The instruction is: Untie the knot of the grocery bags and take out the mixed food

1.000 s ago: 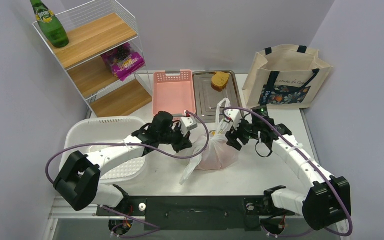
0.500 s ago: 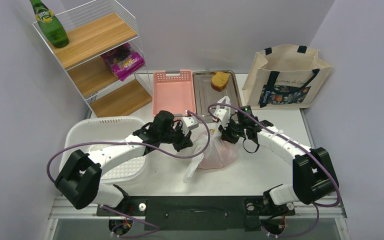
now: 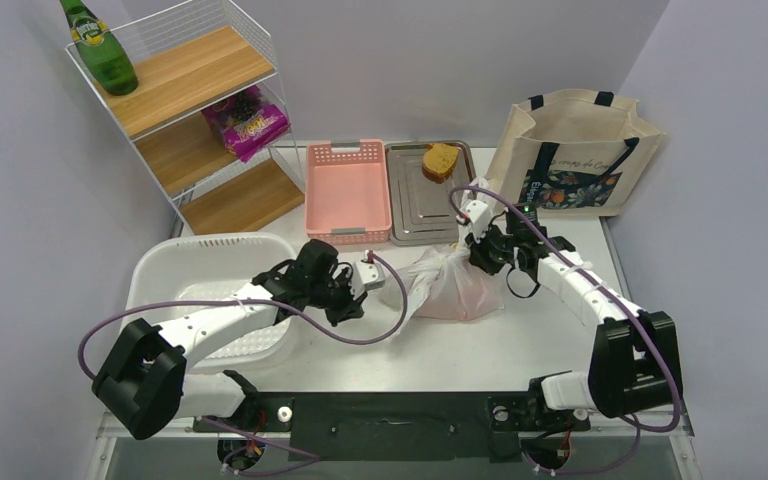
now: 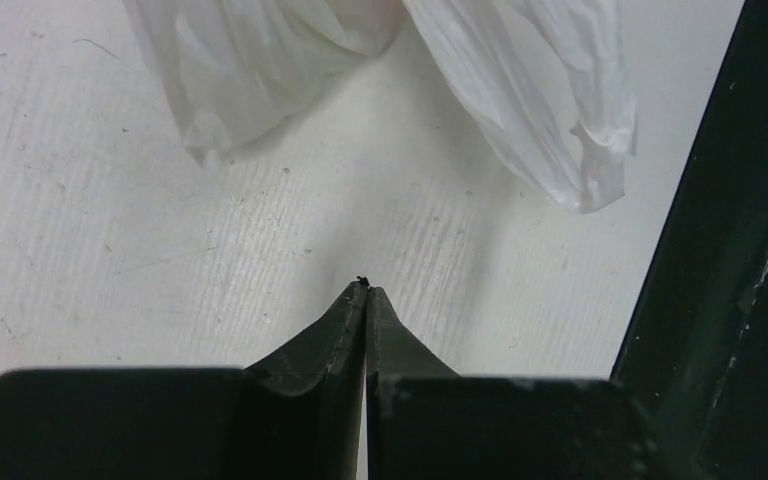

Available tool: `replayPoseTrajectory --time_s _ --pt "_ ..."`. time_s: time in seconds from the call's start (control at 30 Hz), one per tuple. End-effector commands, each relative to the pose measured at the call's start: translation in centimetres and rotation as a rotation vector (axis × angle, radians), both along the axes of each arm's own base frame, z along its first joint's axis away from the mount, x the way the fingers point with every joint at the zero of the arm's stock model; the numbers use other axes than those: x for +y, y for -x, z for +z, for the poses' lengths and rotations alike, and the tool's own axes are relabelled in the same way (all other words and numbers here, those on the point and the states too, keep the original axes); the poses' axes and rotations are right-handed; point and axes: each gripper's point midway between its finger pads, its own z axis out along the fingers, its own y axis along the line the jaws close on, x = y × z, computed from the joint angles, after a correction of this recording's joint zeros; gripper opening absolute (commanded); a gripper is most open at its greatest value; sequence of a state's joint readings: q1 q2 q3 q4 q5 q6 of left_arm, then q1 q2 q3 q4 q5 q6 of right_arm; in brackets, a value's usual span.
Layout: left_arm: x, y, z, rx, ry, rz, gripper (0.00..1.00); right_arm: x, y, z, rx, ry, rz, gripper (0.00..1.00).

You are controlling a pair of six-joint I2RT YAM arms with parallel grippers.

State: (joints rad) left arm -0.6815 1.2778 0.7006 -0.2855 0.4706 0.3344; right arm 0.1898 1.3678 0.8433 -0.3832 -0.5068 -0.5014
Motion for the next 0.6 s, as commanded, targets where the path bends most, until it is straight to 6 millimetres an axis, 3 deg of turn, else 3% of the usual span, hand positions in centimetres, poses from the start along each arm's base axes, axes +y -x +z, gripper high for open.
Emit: replayPoseTrajectory --time_s 0.0,0.07,0.13,0.2,0.4,0.57 --pt "-1.3 -2.4 4.5 -0.128 0.085 0.025 0.04 4.2 1.6 3.2 -0.055 -0.109 0.119 0.00" --pt "-2.4 -3.8 7.5 -0.183 0.151 0.056 0.35 5.6 2.4 4.1 -0.067 -0.148 0.163 0.00" --pt "-3.4 -4.6 9.9 -0.222 0.206 0.056 0.52 6.7 2.9 5.0 -0.093 -0.182 0.192 0.00" --pt "-4.4 -5.0 11.3 -0.246 0.256 0.045 0.60 7.4 3.1 5.7 -0.122 -0.214 0.193 0.00" --pt "-7.2 -5.0 12.5 -0.357 0.395 -0.040 0.70 8.5 3.5 6.8 -0.127 -0.260 0.188 0.00" --pt "-9.3 -5.7 11.0 -0.374 0.379 -0.044 0.71 9.3 4.0 7.6 -0.125 -0.289 0.191 0.00"
